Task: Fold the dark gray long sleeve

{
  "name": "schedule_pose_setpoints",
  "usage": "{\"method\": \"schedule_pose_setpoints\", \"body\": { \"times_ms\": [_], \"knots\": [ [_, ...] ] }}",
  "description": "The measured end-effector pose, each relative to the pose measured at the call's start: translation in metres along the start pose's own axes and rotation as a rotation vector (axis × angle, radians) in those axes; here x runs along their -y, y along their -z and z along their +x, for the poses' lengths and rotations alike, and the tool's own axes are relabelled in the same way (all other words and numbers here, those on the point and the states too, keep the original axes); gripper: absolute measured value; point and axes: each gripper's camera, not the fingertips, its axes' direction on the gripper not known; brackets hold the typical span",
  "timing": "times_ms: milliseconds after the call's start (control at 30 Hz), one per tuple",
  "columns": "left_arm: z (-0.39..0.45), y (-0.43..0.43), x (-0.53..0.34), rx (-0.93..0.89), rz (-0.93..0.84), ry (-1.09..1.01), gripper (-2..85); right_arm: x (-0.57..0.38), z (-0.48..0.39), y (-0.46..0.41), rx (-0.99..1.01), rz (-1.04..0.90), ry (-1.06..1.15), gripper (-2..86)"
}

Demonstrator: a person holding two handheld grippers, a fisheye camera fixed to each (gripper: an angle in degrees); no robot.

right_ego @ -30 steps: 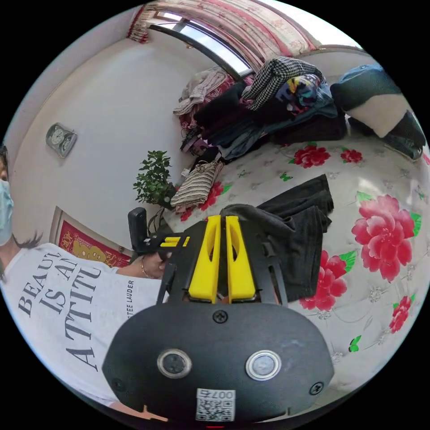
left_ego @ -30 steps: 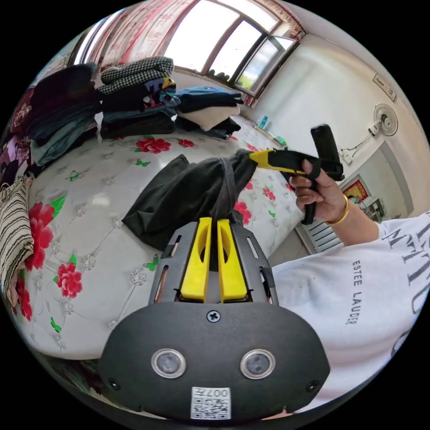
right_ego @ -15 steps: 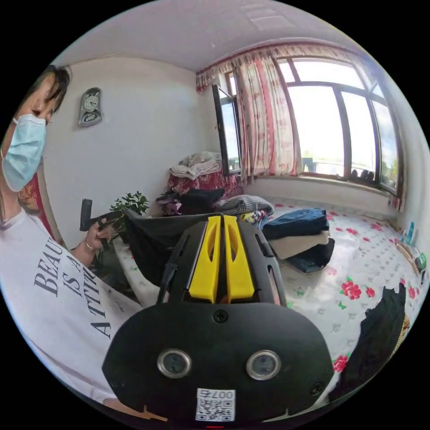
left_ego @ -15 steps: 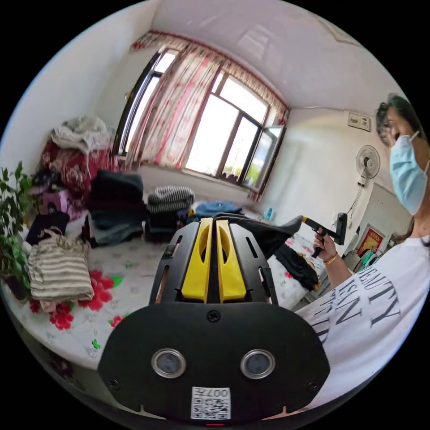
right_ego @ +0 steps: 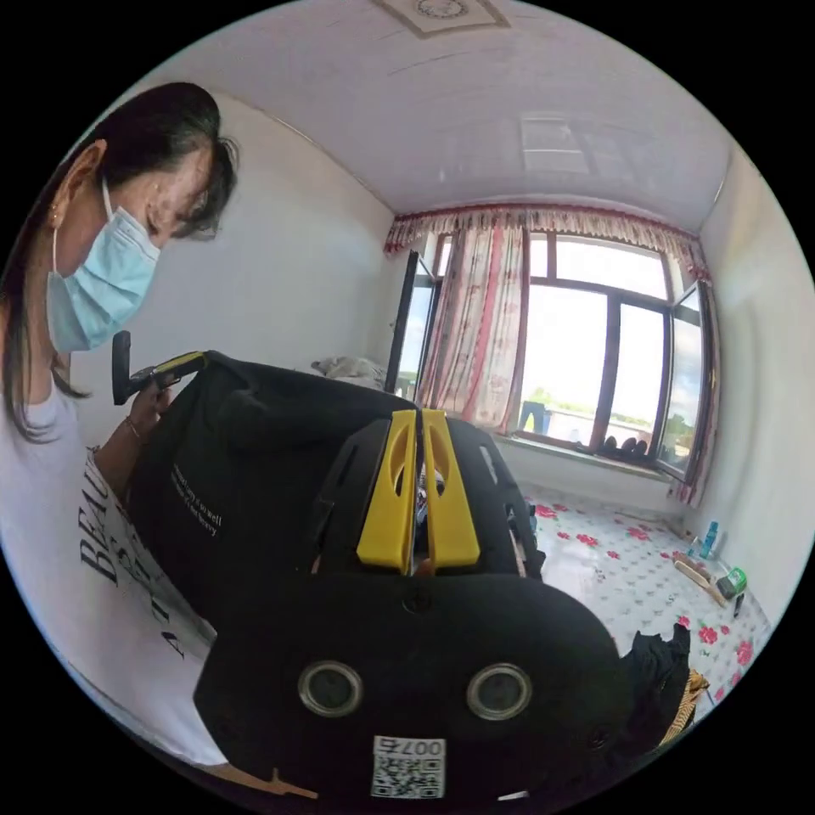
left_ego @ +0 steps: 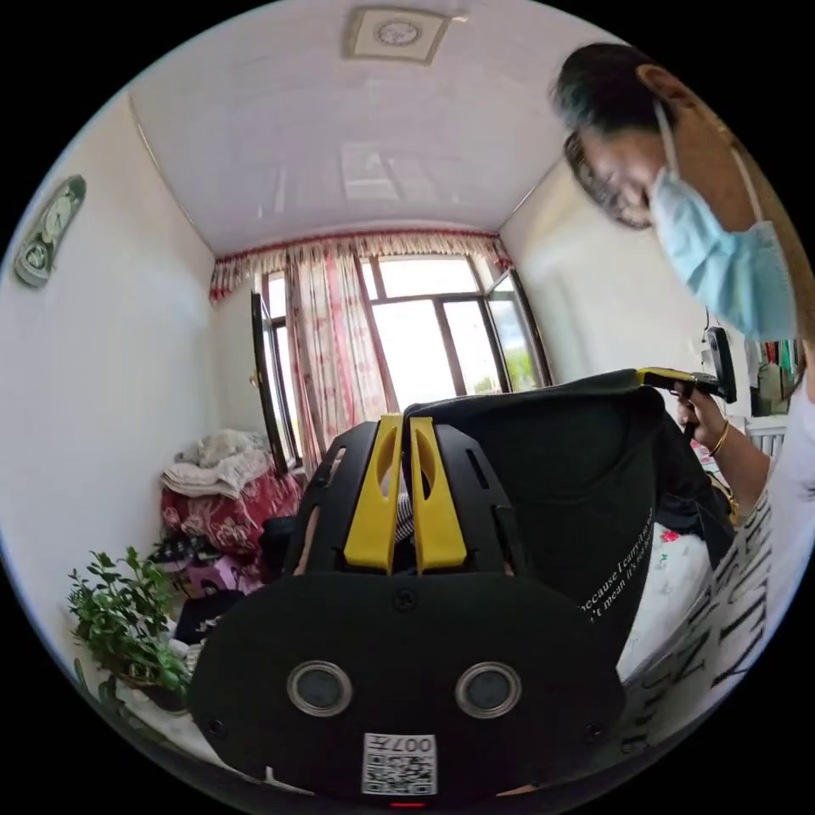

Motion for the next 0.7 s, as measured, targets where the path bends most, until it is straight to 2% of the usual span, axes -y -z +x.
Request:
{"method": "schedule_pose_setpoints", "body": {
  "times_ms": [67, 133, 167, 233, 300, 333, 433, 533, 700],
  "knots": [
    [-0.015, -0.075, -0.017, -0.015, -0.110, 0.030, -0.6, -0.006, 0.027, -0.055, 0.009, -0.101, -0.047, -0.2],
    [-0.045, -0.200, -0.051, -0.053, -0.297, 0.101, 0.2, -0.019, 0.065, -0.140, -0.009, -0.240, -0.103, -0.2],
    [-0.052, -0.233, -0.064, -0.047, -0.354, 0.125, 0.9, -0.025, 0.075, -0.163, -0.018, -0.275, -0.130, -0.2],
    [-0.079, -0.349, -0.130, -0.052, -0.609, 0.243, 4.0, -0.062, 0.114, -0.250, -0.037, -0.421, -0.251, -0.1],
    [-0.089, -0.398, -0.188, 0.009, -0.801, 0.300, 4.6, -0.106, 0.133, -0.294, -0.129, -0.542, -0.324, -0.1],
    [-0.091, -0.408, -0.226, 0.056, -0.880, 0.328, 3.5, -0.140, 0.140, -0.308, -0.149, -0.621, -0.364, 0.0],
    [-0.089, -0.375, -0.317, 0.135, -0.937, 0.391, 1.1, -0.233, 0.135, -0.296, -0.118, -0.691, -0.437, 0.7],
    [-0.072, -0.318, -0.405, 0.124, -1.046, 0.458, 3.4, -0.329, 0.116, -0.266, -0.096, -0.864, -0.466, 1.9],
    [-0.030, -0.273, -0.487, 0.055, -1.229, 0.532, 7.6, -0.410, 0.102, -0.241, -0.128, -1.071, -0.468, 3.2]
  ]
}}
